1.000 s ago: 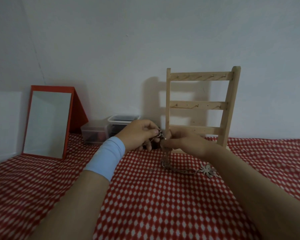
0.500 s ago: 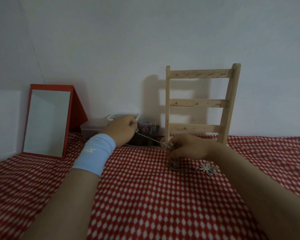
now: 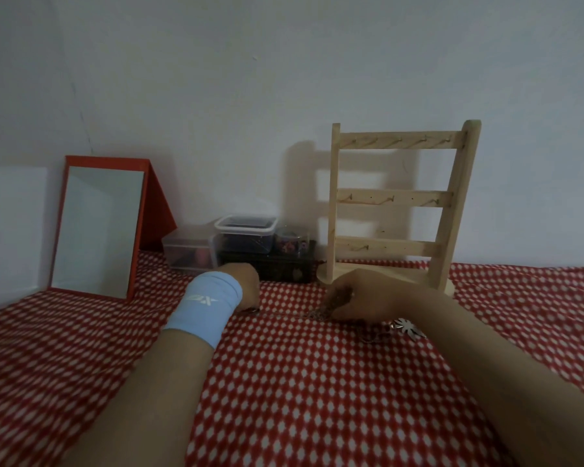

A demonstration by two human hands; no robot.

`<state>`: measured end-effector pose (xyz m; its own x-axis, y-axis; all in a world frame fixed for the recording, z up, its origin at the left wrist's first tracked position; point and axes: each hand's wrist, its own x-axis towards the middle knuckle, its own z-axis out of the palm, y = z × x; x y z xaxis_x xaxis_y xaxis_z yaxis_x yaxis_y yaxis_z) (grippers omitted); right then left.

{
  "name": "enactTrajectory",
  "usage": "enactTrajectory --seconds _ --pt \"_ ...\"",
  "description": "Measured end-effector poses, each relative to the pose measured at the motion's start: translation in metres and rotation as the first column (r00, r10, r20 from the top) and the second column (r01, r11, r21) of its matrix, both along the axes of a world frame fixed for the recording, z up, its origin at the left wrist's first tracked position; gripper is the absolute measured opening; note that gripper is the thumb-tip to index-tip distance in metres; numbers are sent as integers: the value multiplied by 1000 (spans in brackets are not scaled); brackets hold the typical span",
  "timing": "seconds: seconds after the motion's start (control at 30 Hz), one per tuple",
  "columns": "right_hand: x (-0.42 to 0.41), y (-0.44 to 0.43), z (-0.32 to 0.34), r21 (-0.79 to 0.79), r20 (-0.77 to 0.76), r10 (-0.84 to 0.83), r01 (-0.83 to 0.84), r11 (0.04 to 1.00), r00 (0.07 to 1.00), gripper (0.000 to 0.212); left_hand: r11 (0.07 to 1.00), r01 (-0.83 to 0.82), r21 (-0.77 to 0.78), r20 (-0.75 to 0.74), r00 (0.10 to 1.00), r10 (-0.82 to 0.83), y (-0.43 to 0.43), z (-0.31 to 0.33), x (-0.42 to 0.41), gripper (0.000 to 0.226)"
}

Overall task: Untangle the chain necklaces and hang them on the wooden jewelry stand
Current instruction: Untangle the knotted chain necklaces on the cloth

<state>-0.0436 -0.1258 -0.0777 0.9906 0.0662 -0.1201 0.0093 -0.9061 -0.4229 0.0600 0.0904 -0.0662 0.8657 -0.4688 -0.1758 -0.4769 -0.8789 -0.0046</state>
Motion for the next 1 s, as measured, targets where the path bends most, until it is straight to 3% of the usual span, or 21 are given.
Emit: enactTrajectory --seconds 0.1,0.17,0.23,0.4,0.53,0.6,0.73,0.9,1.0 --pt "-4 6 7 -219 90 -1 21 975 996 28 973 95 -210 51 995 -86 -10 2 -4 21" --pt "-6 11 9 -292 191 34 24 956 981 26 925 139 -354 -69 982 -174 -18 1 -11 18" --pt "-5 13 6 -242 276 76 -7 970 958 17 934 186 -305 -126 964 -233 -26 -5 -18 22" --pt "2 20 -9 -232 216 92 -41 972 972 20 929 220 -298 -116 957 -264 -31 -17 -15 14" --pt "3 14 -12 -78 243 27 -9 997 970 15 872 150 -465 -231 931 -283 -29 -11 -19 18" --pt "2 10 -10 15 243 -13 9 1000 970 13 879 109 -464 -280 923 -263 -30 -9 -21 21" --pt "1 4 -5 165 253 -106 65 984 962 17 876 99 -472 -200 956 -216 -30 -9 -18 17" --pt "0 4 -4 502 147 -213 113 857 966 29 809 27 -588 -239 949 -206 -26 3 -17 19" --pt "0 4 -3 534 111 -221 129 835 969 32 841 33 -540 -202 965 -167 -22 5 -13 25"
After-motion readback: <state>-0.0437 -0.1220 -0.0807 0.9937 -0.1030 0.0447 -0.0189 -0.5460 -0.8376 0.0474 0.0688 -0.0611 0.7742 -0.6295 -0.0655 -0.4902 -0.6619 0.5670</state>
